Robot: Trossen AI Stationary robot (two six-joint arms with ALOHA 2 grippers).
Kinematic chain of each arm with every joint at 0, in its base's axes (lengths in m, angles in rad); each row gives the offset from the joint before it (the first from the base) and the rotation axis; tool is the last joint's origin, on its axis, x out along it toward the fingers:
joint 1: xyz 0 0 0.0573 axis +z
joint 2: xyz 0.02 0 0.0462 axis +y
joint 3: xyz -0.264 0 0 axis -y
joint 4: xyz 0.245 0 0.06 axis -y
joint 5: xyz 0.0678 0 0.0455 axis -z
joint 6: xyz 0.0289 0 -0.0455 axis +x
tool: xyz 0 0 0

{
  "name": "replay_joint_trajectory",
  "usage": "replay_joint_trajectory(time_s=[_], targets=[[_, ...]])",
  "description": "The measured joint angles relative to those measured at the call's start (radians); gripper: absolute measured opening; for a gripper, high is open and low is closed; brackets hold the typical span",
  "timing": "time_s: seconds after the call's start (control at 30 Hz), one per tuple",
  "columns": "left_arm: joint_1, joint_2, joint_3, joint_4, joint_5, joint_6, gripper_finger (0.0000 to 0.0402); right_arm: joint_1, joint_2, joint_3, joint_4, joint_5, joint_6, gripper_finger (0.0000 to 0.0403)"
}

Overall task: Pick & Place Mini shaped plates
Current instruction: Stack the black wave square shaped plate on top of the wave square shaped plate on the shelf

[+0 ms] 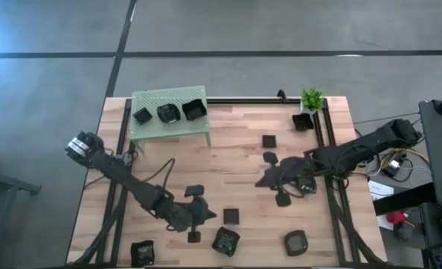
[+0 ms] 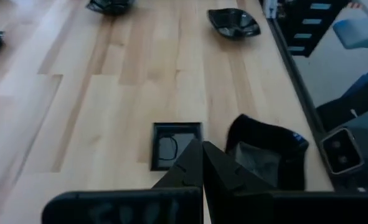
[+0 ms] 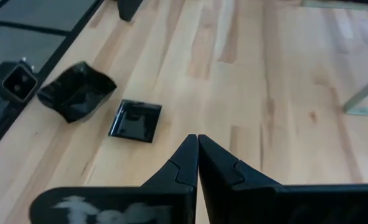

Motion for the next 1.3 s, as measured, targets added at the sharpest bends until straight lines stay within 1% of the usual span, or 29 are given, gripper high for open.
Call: replay_joint_trajectory(time_s=[0.1, 0.2, 0.3, 0.43, 0.53, 0.63, 0.77, 0.93, 1.03, 1.17, 1.3], targets=[[-0.016, 0.029, 0.032, 0.002, 0.003, 0.001, 0.0, 0.02, 0.028, 0.0, 0.009, 0.0, 0.0, 0.0008], [-0.028, 0.051, 0.058, -0.004, 0.029, 0.001, 0.0, 0.04, 0.041, 0.0, 0.015, 0.0, -0.001, 0.0008], [-0.033, 0.065, 0.077, -0.024, 0.033, 0.0, 0.0, 0.06, 0.043, 0.0, 0.024, 0.0, -0.004, 0.0008], [-0.032, 0.067, 0.08, -0.04, 0.058, -0.046, 0.0, 0.076, 0.037, 0.001, 0.036, 0.001, -0.005, 0.0008], [-0.028, 0.067, 0.08, -0.047, 0.071, -0.054, 0.0002, 0.078, 0.035, 0.001, 0.037, 0.001, -0.005, 0.0008], [-0.021, 0.066, 0.08, -0.051, 0.098, -0.065, 0.0014, 0.078, 0.035, 0.001, 0.037, 0.001, -0.005, 0.0008], [-0.017, 0.067, 0.079, -0.051, 0.134, -0.094, 0.0043, 0.078, 0.035, 0.001, 0.036, 0.001, -0.005, 0.0008], [-0.018, 0.067, 0.079, -0.051, 0.137, -0.095, 0.0073, 0.078, 0.035, 0.001, 0.037, 0.001, -0.005, 0.0008], [-0.017, 0.086, 0.079, -0.043, 0.133, -0.101, 0.0079, 0.078, 0.035, 0.001, 0.036, 0.001, -0.005, 0.0008], [-0.011, 0.156, 0.077, -0.029, 0.133, -0.118, 0.008, 0.078, 0.035, 0.001, 0.036, 0.002, -0.005, 0.0009], [-0.001, 0.193, 0.077, 0.0, 0.144, -0.166, 0.008, 0.078, 0.035, 0.001, 0.035, 0.003, -0.005, 0.0009]])
